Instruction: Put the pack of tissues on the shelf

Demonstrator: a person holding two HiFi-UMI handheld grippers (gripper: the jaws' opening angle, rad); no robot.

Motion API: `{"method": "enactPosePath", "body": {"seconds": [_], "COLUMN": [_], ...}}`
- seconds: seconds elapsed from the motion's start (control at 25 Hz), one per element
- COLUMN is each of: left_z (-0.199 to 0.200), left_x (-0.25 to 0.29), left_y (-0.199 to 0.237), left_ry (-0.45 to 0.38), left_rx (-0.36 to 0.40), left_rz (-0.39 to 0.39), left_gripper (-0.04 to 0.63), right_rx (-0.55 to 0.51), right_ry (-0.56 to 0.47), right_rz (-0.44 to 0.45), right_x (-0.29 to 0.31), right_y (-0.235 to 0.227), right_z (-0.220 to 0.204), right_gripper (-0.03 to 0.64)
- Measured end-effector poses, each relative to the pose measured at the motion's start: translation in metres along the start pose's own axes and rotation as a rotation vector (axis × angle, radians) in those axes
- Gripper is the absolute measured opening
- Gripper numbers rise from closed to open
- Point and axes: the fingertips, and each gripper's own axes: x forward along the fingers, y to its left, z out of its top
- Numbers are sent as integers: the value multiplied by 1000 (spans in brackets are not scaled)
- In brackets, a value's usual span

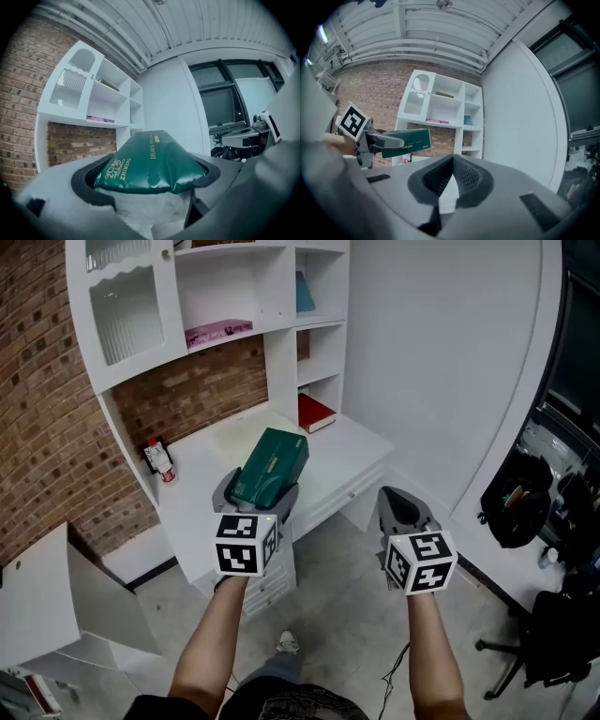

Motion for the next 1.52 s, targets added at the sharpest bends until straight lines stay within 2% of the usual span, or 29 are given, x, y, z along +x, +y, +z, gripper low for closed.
{"method": "enactPosePath", "body": {"seconds": [0.32,0.84,1.2,1.52], "left_z": [-8,-3,-10,-12], "left_x": [75,243,301,335], "left_y": [20,76,92,80], "left_ry": [-12,-8,1,-4], "left_rx": [-1,-15,-15,-15], "left_rz": [-26,-121,-170,-219], "left_gripper": [469,469,469,469], "right_rx": [-3,0,11,37], "right_ry": [18,61,82,76], "right_rz": [-17,-83,-114,-148], "right_x": [65,217,271,287], "right_y": [-29,-81,-98,-120], "right_z": [-14,-10,-18,-25], "right_gripper": [5,5,5,5]}}
